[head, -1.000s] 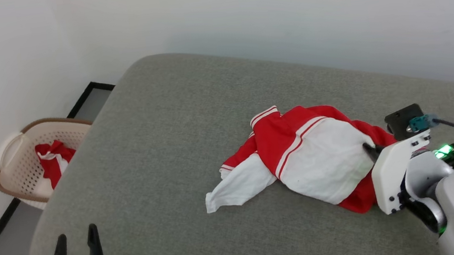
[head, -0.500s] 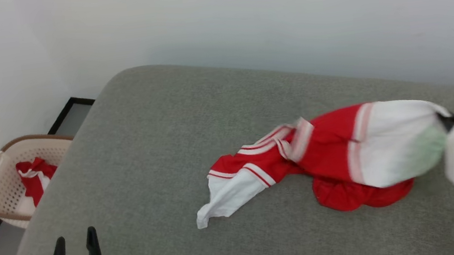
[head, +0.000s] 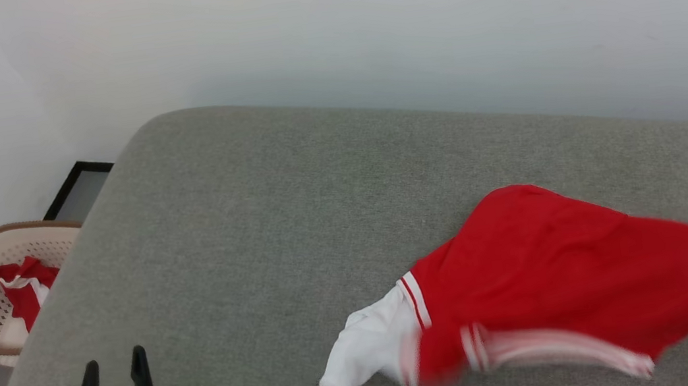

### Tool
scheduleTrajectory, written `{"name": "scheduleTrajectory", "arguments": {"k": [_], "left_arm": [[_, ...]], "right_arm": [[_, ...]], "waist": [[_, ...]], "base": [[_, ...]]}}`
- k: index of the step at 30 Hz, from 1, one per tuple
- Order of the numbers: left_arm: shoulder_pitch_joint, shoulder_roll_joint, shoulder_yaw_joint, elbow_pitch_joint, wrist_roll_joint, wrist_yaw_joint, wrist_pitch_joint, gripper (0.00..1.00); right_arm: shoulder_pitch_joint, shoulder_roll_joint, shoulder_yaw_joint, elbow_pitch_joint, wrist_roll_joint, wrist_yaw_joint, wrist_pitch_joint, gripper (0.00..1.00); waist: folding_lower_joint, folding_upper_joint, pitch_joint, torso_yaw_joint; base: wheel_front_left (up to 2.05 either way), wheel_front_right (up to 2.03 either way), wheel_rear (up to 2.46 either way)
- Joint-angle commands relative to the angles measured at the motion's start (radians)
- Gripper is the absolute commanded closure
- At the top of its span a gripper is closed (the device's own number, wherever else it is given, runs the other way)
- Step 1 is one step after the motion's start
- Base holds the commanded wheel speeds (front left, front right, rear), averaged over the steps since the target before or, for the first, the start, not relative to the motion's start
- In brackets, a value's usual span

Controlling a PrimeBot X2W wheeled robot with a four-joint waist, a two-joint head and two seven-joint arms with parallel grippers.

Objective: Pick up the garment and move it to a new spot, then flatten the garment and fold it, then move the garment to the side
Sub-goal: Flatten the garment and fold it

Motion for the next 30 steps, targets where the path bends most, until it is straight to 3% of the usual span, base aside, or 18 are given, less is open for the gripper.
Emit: {"name": "scheduleTrajectory", "arguments": {"k": [1,9,15,17,18,19,24,30], "left_arm": [[-0.001,0.002,-0.004,0.003,0.001,-0.005,0.000,0.00],[-0.018,0.014,-0.015,0.015,-0.010,-0.011,0.000,0.00],[-0.032,0.030,-0.027,0.027,-0.021,-0.014,0.005,0.00],[-0.037,0.034,-0.030,0.029,-0.026,-0.015,0.008,0.00],[-0.040,0.037,-0.033,0.030,-0.028,-0.016,0.010,0.00],[-0.042,0.041,-0.034,0.030,-0.029,-0.017,0.013,0.00],[-0.054,0.060,-0.039,0.021,-0.035,-0.019,0.030,0.00],[-0.069,0.097,-0.062,-0.012,-0.069,-0.024,0.099,0.00]], "right_arm": [[0.018,0.004,-0.007,0.020,-0.007,-0.001,-0.014,1.00],[0.013,0.042,-0.015,0.183,-0.022,-0.001,-0.079,1.00],[-0.044,0.032,0.024,0.310,-0.031,-0.001,-0.127,1.00],[-0.071,0.030,0.040,0.343,-0.036,-0.001,-0.140,0.58],[-0.082,0.027,0.049,0.357,-0.035,-0.001,-0.144,0.22],[-0.093,0.025,0.057,0.369,-0.033,-0.001,-0.148,0.00],[-0.145,0.010,0.103,0.395,-0.002,-0.001,-0.133,0.00],[-0.173,-0.008,0.151,0.333,0.044,-0.001,-0.098,0.00]], "waist": [[0.0000,0.0000,0.001,-0.004],[0.0000,0.0000,0.014,-0.016],[0.0000,0.0000,0.027,-0.032],[0.0000,0.0000,0.032,-0.042],[0.0000,0.0000,0.034,-0.047],[0.0000,0.0000,0.035,-0.053],[0.0000,0.0000,0.040,-0.084],[0.0000,0.0000,0.049,-0.132]], "base": [[0.00,0.00,0.00],[0.00,0.00,0.00],[0.00,0.00,0.00],[0.00,0.00,0.00],[0.00,0.00,0.00],[0.00,0.00,0.00],[0.00,0.00,0.00],[0.00,0.00,0.00]]}}
